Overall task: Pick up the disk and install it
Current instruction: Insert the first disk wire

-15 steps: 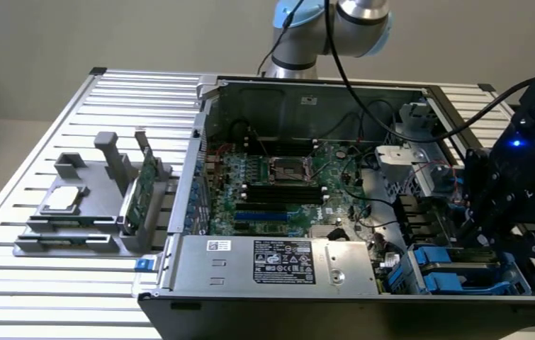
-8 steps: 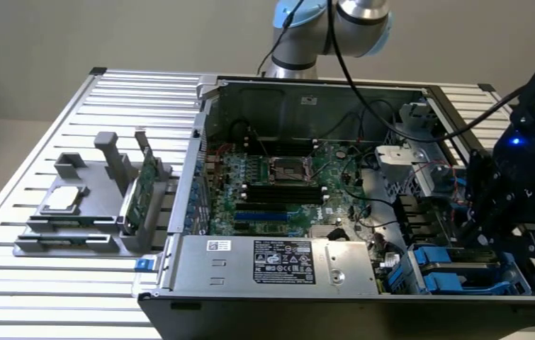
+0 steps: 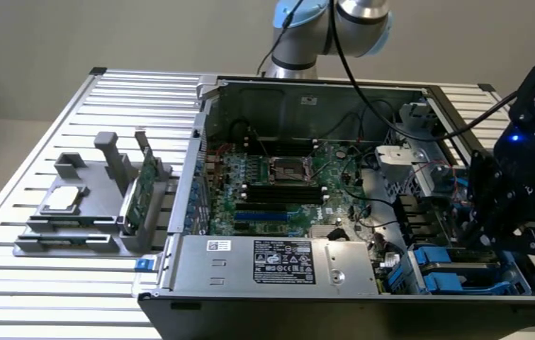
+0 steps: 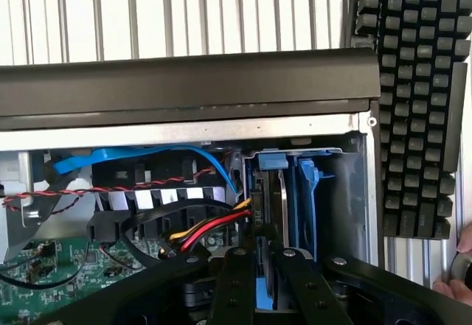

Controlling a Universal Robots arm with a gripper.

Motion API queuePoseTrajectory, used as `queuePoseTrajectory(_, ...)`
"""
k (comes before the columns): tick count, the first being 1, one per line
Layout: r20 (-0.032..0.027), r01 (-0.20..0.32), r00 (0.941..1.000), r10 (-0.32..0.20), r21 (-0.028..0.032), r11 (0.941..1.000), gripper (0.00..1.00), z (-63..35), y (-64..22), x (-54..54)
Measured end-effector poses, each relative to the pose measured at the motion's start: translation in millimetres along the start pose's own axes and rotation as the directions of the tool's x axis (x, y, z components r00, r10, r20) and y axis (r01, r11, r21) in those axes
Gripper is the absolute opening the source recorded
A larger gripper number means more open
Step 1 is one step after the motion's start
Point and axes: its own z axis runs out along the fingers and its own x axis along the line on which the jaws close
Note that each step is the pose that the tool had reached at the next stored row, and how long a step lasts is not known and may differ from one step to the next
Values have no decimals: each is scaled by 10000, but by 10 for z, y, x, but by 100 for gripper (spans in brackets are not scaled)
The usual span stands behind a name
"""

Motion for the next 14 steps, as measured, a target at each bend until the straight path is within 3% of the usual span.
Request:
queuePoseTrajectory(4,387,23,9992,-22,-20,10000,16,13,0,45)
queuePoseTrajectory(6,534,33,9986,-32,-26,10000,16,17,1,65)
queuePoseTrajectory(8,584,36,9983,-35,-27,10000,16,19,4,81)
queuePoseTrajectory(14,608,33,9981,-32,-28,10000,16,34,5,89)
